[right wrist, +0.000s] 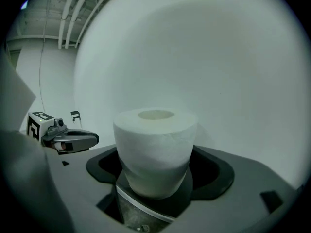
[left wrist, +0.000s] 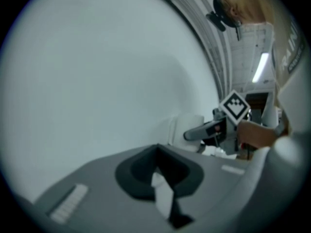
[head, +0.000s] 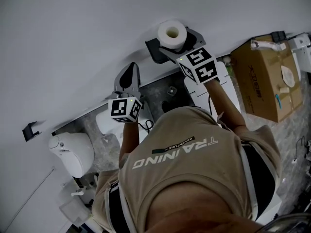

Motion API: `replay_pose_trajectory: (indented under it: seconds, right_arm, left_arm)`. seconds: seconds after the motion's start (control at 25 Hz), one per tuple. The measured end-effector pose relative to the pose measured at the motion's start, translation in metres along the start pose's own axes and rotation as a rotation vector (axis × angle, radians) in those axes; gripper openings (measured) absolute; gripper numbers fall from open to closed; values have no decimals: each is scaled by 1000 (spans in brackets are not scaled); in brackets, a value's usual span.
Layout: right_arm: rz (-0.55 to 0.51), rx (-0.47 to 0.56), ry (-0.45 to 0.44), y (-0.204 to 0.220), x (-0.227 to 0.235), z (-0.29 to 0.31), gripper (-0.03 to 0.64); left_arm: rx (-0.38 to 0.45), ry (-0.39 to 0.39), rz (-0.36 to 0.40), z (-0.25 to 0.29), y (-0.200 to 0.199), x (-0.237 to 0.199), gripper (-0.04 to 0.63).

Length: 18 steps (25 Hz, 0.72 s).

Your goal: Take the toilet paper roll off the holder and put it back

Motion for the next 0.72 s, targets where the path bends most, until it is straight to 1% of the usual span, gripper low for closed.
replay_pose_trajectory:
  seconds: [0.16, 0.48, 0.6, 0.72]
  right_arm:
    - [9, -7, 4, 0, 2, 0, 370]
    - [-47, 18, -39, 3, -1, -6, 370]
    - [-54, 41, -53, 1, -3, -10, 370]
    - [-48, 89, -73, -3, -4, -17, 370]
  left_arm:
    - [8, 7, 5, 0, -2, 0, 5]
    - [18, -1, 14, -4, -5, 9, 5]
    - [24, -9, 18, -7, -8, 14, 5]
    - [32, -18, 21, -9, -10, 17, 5]
Point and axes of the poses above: the fingertips, and each gripper's own axes: z forward along the fingers, x to its right, y out of its underside, the point moved 8 cm from there along -z, backward along the fingers, and after that the axes turned 11 degrees about -y, right-handed, at the moved point
